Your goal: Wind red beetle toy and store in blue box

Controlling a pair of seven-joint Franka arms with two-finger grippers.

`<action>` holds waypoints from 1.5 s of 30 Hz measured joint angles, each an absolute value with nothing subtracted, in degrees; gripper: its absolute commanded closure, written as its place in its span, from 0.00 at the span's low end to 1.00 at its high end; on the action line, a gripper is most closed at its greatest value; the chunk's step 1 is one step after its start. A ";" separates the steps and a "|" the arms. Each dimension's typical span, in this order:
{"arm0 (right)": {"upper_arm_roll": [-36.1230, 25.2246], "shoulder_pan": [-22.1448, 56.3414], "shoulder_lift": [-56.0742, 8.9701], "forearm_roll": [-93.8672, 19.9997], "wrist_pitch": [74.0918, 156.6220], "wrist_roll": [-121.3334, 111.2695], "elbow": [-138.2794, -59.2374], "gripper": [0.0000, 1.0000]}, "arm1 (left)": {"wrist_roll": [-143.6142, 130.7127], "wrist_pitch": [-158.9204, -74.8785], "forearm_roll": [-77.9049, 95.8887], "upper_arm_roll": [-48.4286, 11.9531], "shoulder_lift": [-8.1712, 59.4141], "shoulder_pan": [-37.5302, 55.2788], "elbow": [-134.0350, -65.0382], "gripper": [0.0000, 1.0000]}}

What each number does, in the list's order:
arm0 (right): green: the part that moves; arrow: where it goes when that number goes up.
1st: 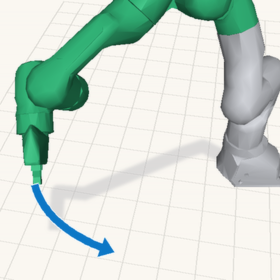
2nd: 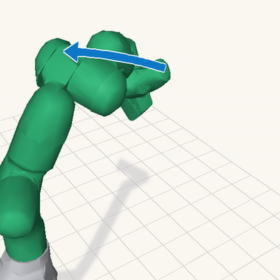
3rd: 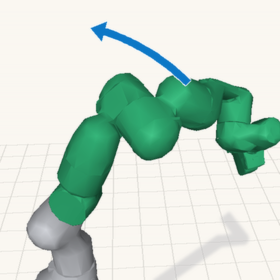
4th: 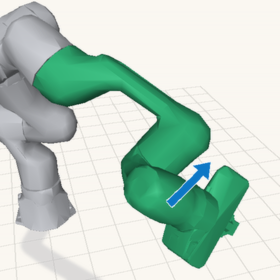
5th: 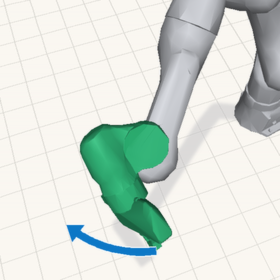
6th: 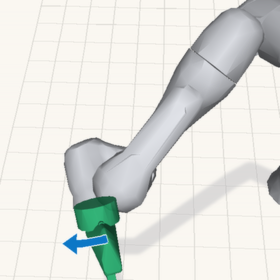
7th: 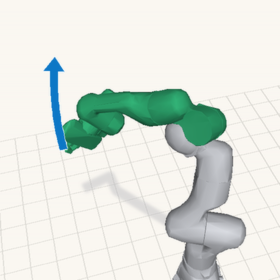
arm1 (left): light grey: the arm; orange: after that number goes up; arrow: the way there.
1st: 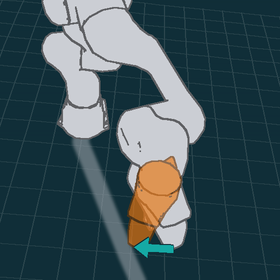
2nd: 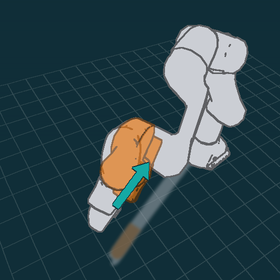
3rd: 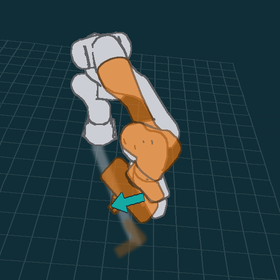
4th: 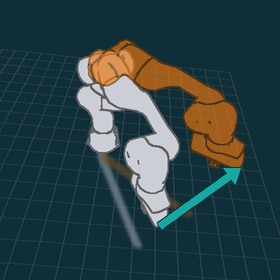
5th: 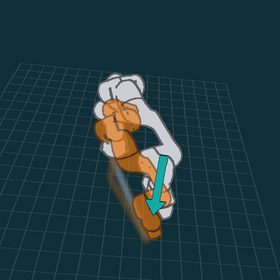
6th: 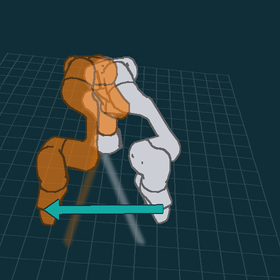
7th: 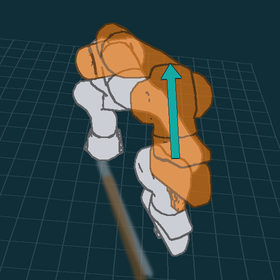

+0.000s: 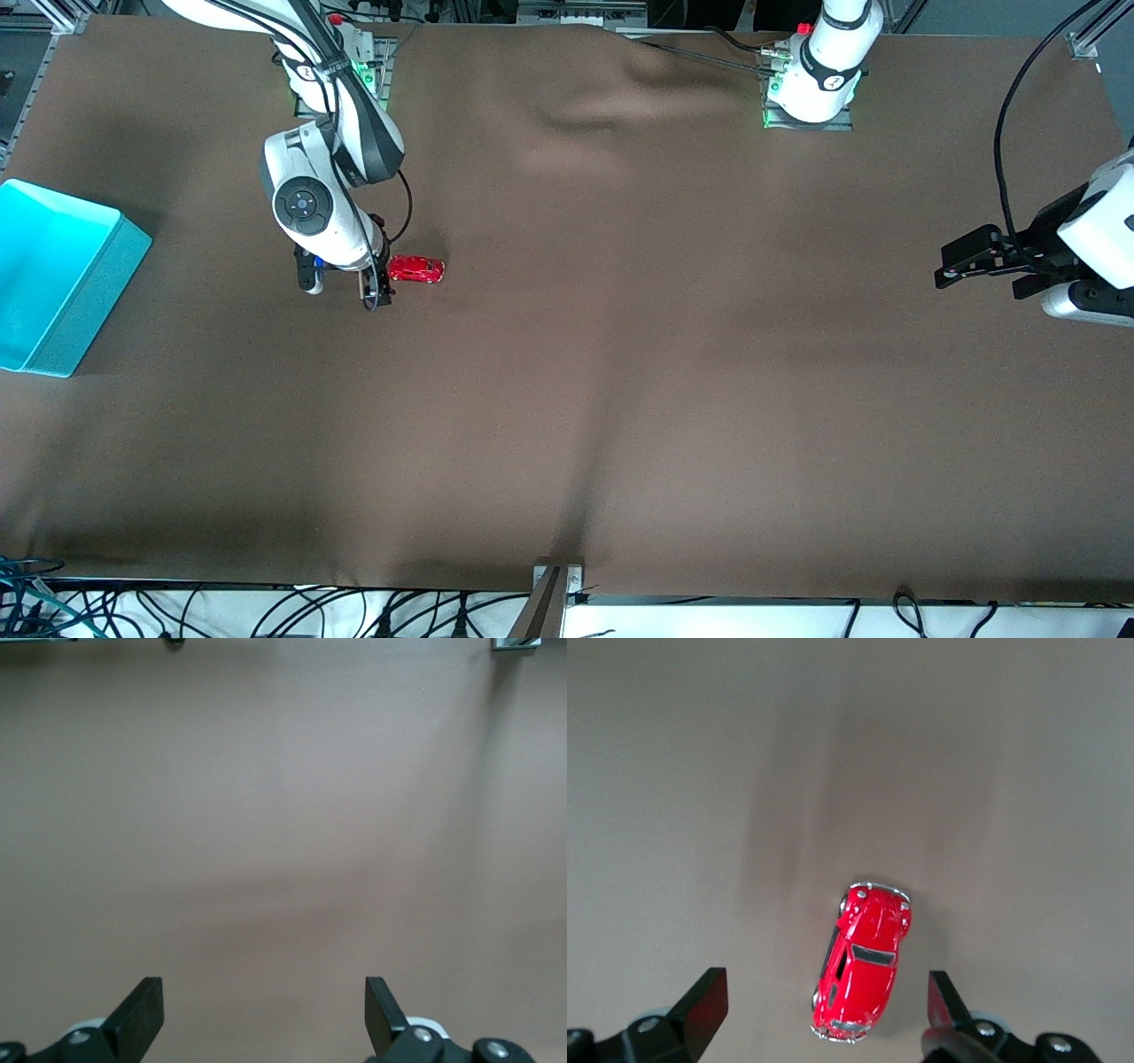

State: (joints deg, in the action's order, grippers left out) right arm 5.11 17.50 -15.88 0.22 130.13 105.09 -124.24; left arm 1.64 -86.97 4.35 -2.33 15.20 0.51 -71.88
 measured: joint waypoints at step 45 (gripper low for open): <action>6.56 22.67 -18.81 0.67 144.34 121.70 -134.76 0.29 | 1.64 -86.96 4.35 -2.33 15.20 0.50 -71.88 0.00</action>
